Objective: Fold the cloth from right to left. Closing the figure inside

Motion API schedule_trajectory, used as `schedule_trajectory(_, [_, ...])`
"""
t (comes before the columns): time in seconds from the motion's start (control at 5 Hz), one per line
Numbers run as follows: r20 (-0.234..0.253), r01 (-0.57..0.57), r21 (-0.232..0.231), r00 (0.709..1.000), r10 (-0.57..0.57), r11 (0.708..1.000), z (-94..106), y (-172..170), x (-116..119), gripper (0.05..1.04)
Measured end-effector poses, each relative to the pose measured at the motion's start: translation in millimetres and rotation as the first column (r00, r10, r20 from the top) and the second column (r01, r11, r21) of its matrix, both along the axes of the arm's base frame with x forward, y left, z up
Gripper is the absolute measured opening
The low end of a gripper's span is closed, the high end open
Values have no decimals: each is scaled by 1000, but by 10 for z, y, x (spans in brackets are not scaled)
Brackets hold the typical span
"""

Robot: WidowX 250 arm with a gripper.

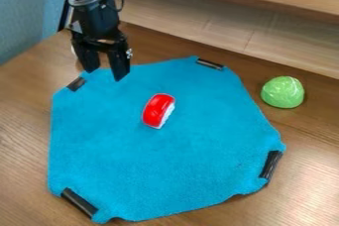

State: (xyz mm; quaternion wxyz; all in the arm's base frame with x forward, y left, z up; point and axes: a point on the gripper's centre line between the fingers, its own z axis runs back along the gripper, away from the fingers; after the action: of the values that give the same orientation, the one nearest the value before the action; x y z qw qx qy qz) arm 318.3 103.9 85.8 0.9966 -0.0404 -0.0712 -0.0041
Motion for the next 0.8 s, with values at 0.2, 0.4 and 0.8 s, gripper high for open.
schedule_trajectory(0.2, [-29, -3, -15, 1000, 3, 1000, -102, -16, -16, 1000])
schedule_trajectory(0.4, [-23, 36, -29, 999, -37, 999, -130, -273, 50, 1000])
schedule_trajectory(0.8, [30, 79, -8, 996, -79, 997, 121, -668, 123, 1001])
